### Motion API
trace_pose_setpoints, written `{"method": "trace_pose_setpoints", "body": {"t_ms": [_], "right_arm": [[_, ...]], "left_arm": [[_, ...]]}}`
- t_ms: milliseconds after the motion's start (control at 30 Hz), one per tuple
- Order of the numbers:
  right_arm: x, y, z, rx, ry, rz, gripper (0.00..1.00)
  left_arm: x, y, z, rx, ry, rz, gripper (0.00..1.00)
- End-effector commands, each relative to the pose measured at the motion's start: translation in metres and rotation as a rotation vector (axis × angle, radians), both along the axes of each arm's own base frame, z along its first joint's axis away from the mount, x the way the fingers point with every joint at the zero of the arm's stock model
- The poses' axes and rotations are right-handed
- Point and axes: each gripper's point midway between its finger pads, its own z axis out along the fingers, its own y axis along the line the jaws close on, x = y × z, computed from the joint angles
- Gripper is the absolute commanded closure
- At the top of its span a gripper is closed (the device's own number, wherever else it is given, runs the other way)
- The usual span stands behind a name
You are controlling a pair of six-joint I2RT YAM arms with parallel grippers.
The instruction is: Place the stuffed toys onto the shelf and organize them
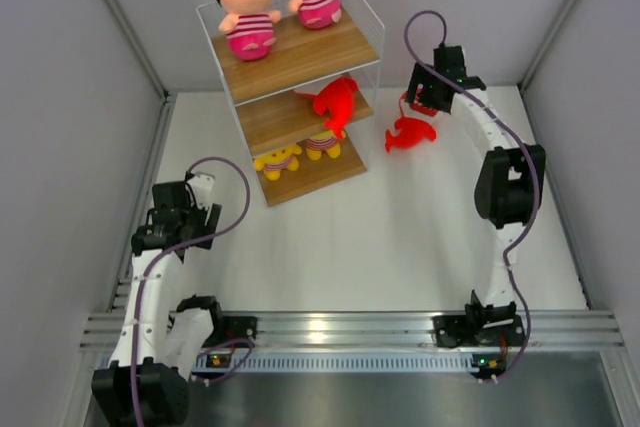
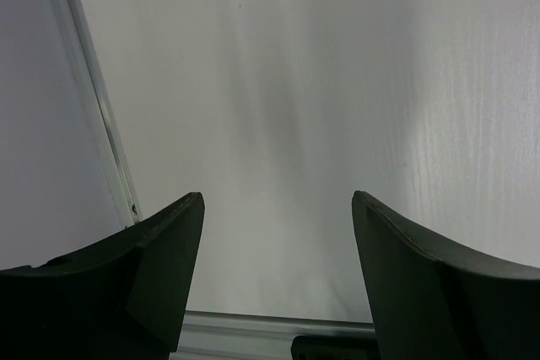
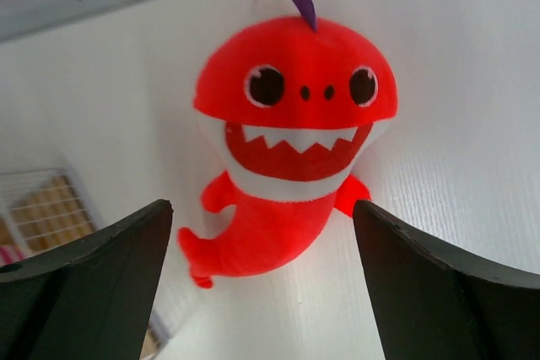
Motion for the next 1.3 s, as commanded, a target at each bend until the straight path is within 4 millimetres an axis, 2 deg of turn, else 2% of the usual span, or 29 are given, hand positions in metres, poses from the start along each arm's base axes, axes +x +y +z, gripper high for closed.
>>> {"method": "trace_pose_setpoints", "body": {"t_ms": [0,133,267,333,367,400,500,533,600,633,700,733,800,833,900,933,1000,1033,1067,1100,1200,1233,1267], "right_arm": [[-0.008,0.001,-0.071,-0.071,0.184,0.12,0.12],[-0.004,-0.002,-0.109,-0.104,0.26,0.109,0.13],[-0.009,0.002,-0.131,-0.11,0.297,0.149,0.21],[-0.01,0.001,-0.132,-0.121,0.297,0.161,0.38],[-0.011,-0.001,-0.127,-0.13,0.281,0.158,0.49],[-0.01,-0.003,-0.122,-0.138,0.267,0.154,0.67],[-0.014,-0.017,-0.082,-0.181,0.172,0.104,0.87],[-0.023,-0.02,-0.057,-0.186,0.126,0.092,0.88],[-0.029,-0.029,-0.024,-0.198,0.048,0.056,0.93],[-0.044,-0.032,0.002,-0.195,-0.002,0.045,0.96],[-0.059,-0.035,0.031,-0.185,-0.066,0.03,1.0],[-0.079,-0.04,0.056,-0.17,-0.115,0.008,1.0],[-0.102,-0.045,0.079,-0.157,-0.16,-0.019,1.0],[-0.125,-0.05,0.103,-0.162,-0.214,-0.045,1.0],[-0.15,-0.048,0.122,-0.161,-0.259,-0.047,1.0],[-0.173,-0.043,0.138,-0.155,-0.297,-0.033,1.0],[-0.194,-0.037,0.15,-0.151,-0.322,-0.013,1.0],[-0.215,-0.03,0.159,-0.156,-0.331,0.008,1.0],[-0.224,-0.024,0.163,-0.154,-0.339,0.029,1.0],[-0.239,-0.007,0.173,-0.136,-0.363,0.09,1.0],[-0.264,0.031,0.175,-0.108,-0.366,0.257,1.0],[-0.279,0.062,0.176,-0.087,-0.375,0.367,1.0],[-0.287,0.078,0.175,-0.083,-0.376,0.427,1.0]], "left_arm": [[0.014,0.003,0.016,0.013,-0.062,0.002,0.23],[0.016,0.004,0.015,0.012,-0.044,0.01,0.23],[0.017,0.005,0.013,0.012,-0.032,0.015,0.23],[0.018,0.006,0.012,0.011,-0.024,0.019,0.24],[0.019,0.006,0.012,0.011,-0.023,0.019,0.24],[0.019,0.006,0.013,0.012,-0.022,0.02,0.24],[0.02,0.006,0.013,0.012,-0.021,0.02,0.24],[0.019,0.006,0.013,0.012,-0.022,0.02,0.24],[0.02,0.005,0.013,0.008,-0.026,0.016,0.24],[0.02,0.005,0.014,0.006,-0.029,0.016,0.24],[0.021,0.004,0.017,0.002,-0.04,0.007,0.25],[0.021,0.002,0.018,-0.006,-0.046,-0.002,0.25],[0.02,-0.001,0.023,-0.011,-0.06,-0.021,0.25],[0.02,-0.005,0.024,-0.027,-0.063,-0.037,0.25],[0.018,-0.013,0.031,-0.051,-0.08,-0.084,0.25],[0.014,-0.017,0.034,-0.063,-0.075,-0.099,0.25],[0.012,-0.029,0.047,-0.098,-0.107,-0.16,0.25],[0.009,-0.04,0.056,-0.135,-0.117,-0.208,0.25],[0.006,-0.044,0.06,-0.146,-0.122,-0.235,0.25],[0.004,-0.05,0.068,-0.164,-0.142,-0.262,0.25],[-0.004,-0.063,0.09,-0.198,-0.18,-0.323,0.25],[-0.007,-0.065,0.094,-0.202,-0.186,-0.329,0.25],[-0.01,-0.067,0.102,-0.202,-0.195,-0.345,0.25]]}}
